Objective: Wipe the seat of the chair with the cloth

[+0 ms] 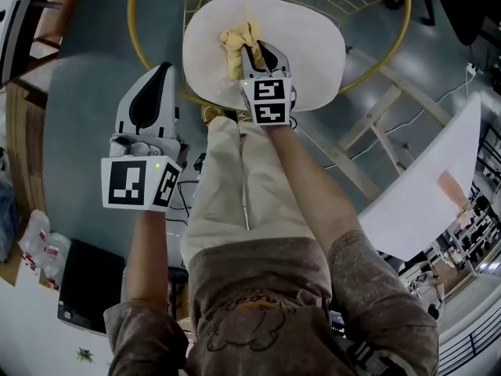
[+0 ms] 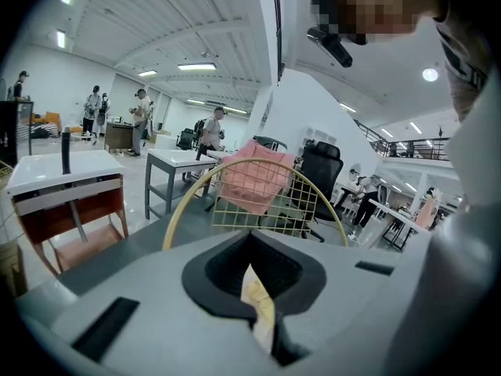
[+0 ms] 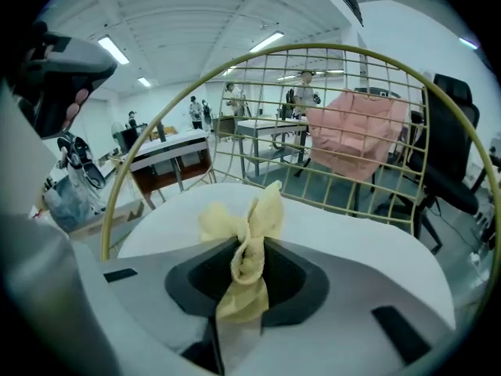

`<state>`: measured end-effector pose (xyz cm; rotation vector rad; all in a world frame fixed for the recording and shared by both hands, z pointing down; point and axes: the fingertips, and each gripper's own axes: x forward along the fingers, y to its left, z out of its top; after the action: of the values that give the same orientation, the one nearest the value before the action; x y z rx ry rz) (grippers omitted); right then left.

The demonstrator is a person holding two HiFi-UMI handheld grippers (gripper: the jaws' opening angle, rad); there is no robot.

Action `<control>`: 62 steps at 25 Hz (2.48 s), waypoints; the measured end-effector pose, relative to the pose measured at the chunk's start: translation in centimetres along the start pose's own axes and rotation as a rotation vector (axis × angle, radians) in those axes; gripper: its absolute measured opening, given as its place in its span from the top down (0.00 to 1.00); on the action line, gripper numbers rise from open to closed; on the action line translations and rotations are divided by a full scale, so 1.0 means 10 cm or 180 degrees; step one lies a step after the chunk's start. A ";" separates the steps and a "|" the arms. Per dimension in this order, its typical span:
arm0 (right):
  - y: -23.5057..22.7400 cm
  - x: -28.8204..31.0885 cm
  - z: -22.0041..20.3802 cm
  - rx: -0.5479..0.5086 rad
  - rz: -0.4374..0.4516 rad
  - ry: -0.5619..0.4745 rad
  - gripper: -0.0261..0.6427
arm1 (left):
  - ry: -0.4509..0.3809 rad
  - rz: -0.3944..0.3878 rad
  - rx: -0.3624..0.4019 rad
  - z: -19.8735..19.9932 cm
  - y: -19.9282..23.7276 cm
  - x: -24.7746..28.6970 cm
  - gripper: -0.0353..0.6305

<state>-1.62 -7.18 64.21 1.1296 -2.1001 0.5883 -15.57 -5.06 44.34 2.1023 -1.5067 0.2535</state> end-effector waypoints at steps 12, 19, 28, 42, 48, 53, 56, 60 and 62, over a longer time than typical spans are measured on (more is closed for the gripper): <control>-0.75 -0.34 -0.28 -0.0030 -0.0385 0.0068 0.81 | 0.0061 -0.0208 0.0099 0.01 -0.28 0.16 0.93; -1.22 -0.59 -0.47 0.0033 -0.0760 0.0152 0.81 | 0.0086 -0.0312 0.0164 0.01 -0.45 0.25 0.93; -1.67 -0.98 -0.54 0.0096 -0.1126 0.0205 0.81 | 0.0081 -0.0430 0.0223 0.07 -0.68 0.31 0.93; -1.22 -1.16 -0.25 0.0292 -0.0903 -0.0158 0.81 | 0.0002 -0.0331 0.0212 0.16 -0.73 0.11 0.93; -0.58 -0.95 -0.16 0.0269 -0.0441 -0.0189 0.81 | -0.0013 -0.0161 0.0154 0.12 -0.60 -0.07 0.93; 0.01 -0.75 -0.08 0.0186 -0.0057 -0.0209 0.81 | -0.0050 -0.0026 0.0103 0.10 -0.46 -0.20 0.93; 0.37 -0.67 -0.04 0.0106 0.0169 -0.0216 0.81 | -0.0072 0.0045 0.0075 0.08 -0.37 -0.29 0.93; 0.85 -0.57 0.02 0.0003 0.0419 -0.0215 0.81 | -0.0086 0.0117 0.0037 0.05 -0.27 -0.39 0.93; 1.02 -0.52 0.02 -0.0020 0.0510 -0.0204 0.81 | -0.0088 0.0150 0.0008 0.03 -0.23 -0.42 0.93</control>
<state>-8.25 0.82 59.49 0.9948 -2.2608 0.6268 -14.99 -1.26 41.47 2.0822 -1.5742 0.2448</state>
